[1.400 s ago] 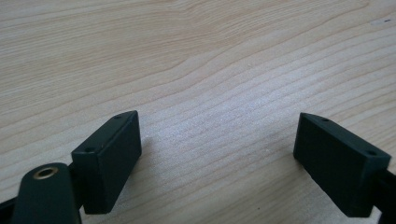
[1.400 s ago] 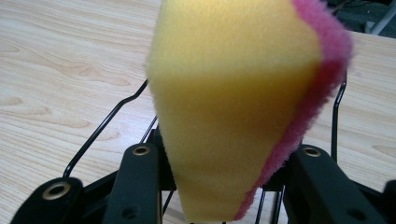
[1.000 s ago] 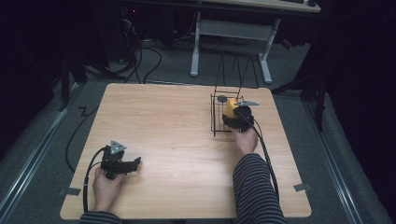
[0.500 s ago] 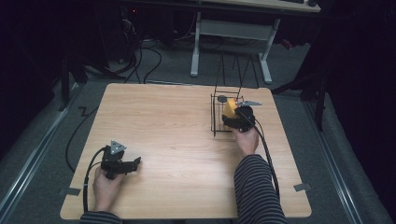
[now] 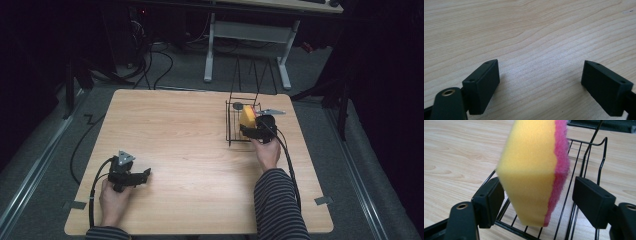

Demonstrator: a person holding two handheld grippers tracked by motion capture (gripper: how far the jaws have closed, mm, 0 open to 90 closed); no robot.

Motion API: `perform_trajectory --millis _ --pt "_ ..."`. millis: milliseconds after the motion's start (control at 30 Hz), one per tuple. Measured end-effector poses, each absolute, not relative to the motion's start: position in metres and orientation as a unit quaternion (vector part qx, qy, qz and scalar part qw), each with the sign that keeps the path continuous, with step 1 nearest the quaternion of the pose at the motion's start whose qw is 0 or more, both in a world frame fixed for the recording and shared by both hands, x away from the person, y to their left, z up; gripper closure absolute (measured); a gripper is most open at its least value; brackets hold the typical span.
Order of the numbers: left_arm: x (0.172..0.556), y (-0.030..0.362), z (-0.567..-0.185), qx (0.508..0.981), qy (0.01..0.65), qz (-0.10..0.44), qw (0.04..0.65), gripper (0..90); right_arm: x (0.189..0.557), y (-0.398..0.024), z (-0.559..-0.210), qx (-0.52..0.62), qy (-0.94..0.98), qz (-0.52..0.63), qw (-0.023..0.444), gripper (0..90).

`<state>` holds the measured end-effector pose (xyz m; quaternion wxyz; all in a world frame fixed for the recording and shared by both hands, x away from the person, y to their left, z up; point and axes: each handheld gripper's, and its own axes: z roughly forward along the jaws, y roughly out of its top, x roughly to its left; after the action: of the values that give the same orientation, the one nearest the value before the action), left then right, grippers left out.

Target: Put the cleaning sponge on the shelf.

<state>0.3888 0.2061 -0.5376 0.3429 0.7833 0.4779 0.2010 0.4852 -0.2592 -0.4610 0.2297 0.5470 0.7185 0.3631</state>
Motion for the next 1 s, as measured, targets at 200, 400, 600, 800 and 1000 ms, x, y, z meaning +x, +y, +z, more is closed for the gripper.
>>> perform_trajectory --millis 200,400,600,800,1000 --pt "0.389 0.206 -0.538 0.783 0.478 0.201 0.343 15.6 0.477 -0.259 -0.452 0.538 0.719 0.373 0.232 22.1" --pt "0.389 0.206 -0.538 0.783 0.478 0.201 0.343 15.6 0.466 -0.262 -0.443 0.529 0.722 0.379 0.235 18.4" --pt "0.389 0.206 -0.538 0.783 0.478 0.201 0.343 15.6 0.452 -0.271 -0.437 0.531 0.711 0.399 0.233 19.1" --pt "0.389 0.206 -0.538 0.783 0.478 0.201 0.343 15.5 0.438 -0.276 -0.428 0.515 0.715 0.405 0.244 20.0" --pt "0.389 0.206 -0.538 0.783 0.478 0.201 0.343 15.6 0.423 -0.285 -0.422 0.514 0.7 0.432 0.243 22.4"
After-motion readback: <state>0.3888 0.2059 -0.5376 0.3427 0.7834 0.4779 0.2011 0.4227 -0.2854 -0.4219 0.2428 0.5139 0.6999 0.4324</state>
